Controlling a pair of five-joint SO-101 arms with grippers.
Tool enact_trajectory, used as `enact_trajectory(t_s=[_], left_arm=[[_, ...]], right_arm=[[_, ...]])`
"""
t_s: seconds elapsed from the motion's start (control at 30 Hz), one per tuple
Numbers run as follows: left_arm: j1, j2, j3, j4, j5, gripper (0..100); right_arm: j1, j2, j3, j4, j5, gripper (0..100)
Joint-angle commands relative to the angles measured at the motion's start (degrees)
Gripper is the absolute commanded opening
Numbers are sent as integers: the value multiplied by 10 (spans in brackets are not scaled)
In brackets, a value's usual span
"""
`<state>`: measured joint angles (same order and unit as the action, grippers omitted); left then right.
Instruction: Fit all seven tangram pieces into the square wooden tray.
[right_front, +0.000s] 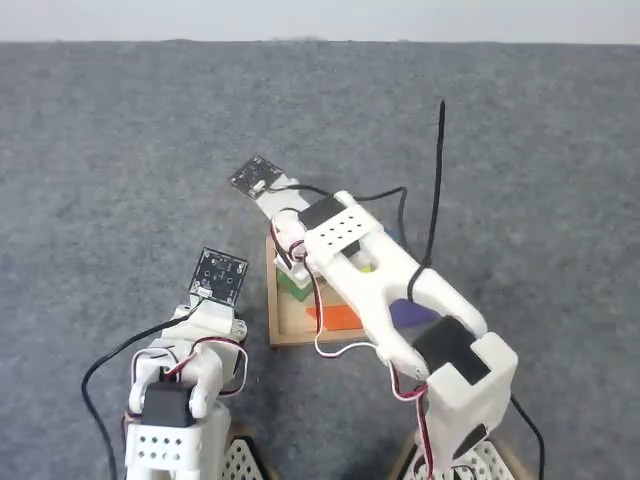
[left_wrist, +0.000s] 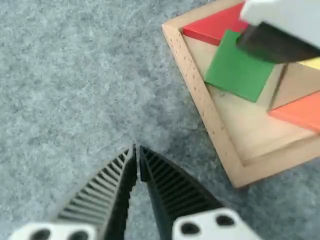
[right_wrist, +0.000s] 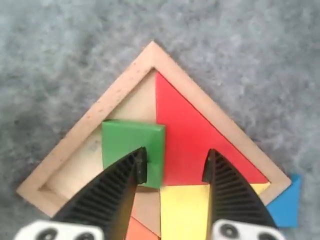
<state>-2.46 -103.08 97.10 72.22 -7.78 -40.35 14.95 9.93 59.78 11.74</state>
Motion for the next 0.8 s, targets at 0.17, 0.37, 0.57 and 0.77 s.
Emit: enact_trajectory(t_s=[0.17, 0.37, 0.57, 0.77], left_arm=[[-3, -14, -7, 4, 4, 13], [-3, -14, -7, 4, 4, 13], [-3, -14, -7, 4, 4, 13], [-3, -14, -7, 4, 4, 13]], right_arm=[[-30, 10, -6, -7, 9, 180], [-69, -5, 0, 2, 5, 180], [-67, -30, -1, -8, 4, 180], [-67, -29, 10, -59, 4, 180]])
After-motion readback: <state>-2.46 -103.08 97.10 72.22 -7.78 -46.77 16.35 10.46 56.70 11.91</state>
